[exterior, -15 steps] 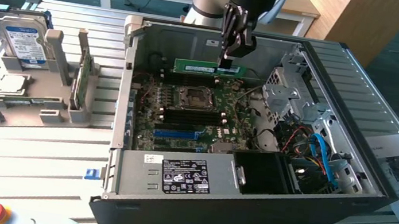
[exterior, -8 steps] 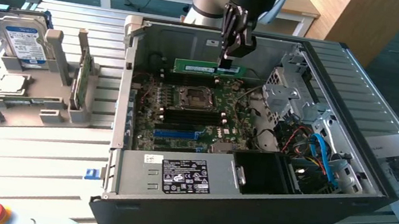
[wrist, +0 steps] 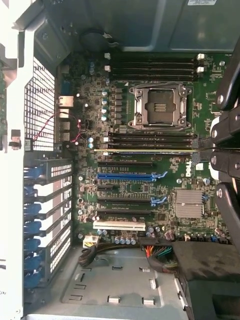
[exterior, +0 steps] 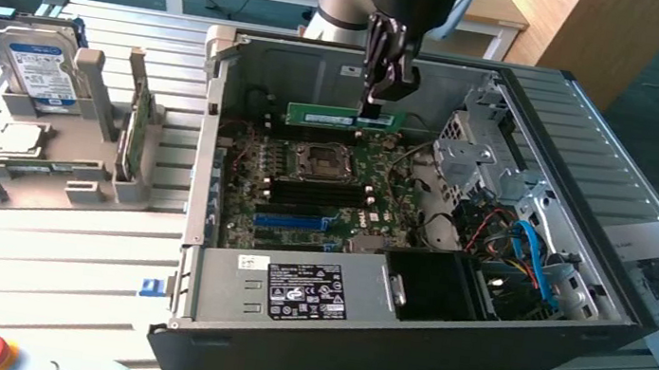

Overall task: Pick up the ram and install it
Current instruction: 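Insert the ram into the slot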

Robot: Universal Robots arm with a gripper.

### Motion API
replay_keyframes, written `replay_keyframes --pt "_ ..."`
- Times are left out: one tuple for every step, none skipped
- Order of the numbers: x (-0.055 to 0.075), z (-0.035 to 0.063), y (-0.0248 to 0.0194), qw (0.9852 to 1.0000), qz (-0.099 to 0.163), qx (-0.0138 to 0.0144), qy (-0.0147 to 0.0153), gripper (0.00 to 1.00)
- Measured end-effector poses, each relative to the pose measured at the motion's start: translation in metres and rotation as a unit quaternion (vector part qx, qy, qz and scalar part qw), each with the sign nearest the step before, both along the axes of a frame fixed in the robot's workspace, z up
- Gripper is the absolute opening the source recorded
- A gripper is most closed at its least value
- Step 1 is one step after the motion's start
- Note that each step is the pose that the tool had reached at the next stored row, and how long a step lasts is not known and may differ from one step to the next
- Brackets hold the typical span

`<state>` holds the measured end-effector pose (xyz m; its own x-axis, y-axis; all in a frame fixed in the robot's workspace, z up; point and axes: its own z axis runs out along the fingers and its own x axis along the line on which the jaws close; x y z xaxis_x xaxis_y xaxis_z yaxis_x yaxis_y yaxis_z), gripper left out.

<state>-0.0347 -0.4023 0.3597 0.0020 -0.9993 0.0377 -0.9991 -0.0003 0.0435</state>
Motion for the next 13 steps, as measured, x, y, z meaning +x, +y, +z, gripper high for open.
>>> replay_keyframes --pt "0.0 -0.0016 0.0 1.0 0.0 0.0 0.0 0.12" --pt "0.0 -0.003 0.0 1.0 0.0 0.0001 0.0 0.12" --pt "0.0 -0.0043 0.0001 1.0 0.0 0.0001 0.0 0.12" --pt "0.0 -0.0056 0.0001 1.0 0.0 0.0 0.0 0.12" --pt "0.0 -0.0069 0.0001 1.0 0.0 0.0001 0.0 0.12" --pt "0.0 -0.0082 0.0001 1.0 0.0 0.0 0.0 0.12" --pt "0.0 -0.0095 0.0001 1.0 0.0 0.0 0.0 0.12" --pt "0.0 -0.0106 0.0001 1.0 0.0 0.0 0.0 0.12" --pt "0.0 -0.0117 0.0001 1.0 0.0 0.0 0.0 0.12" --pt "0.0 -0.0129 0.0001 1.0 0.0 0.0 0.0 0.12" --pt "0.0 -0.0142 0.0001 1.0 0.0 0.0 0.0 0.12" --pt "0.0 -0.0154 0.0001 1.0 0.0 0.0 0.0 0.12" --pt "0.0 -0.0169 0.0001 1.0 0.0 0.0 0.0 0.12"
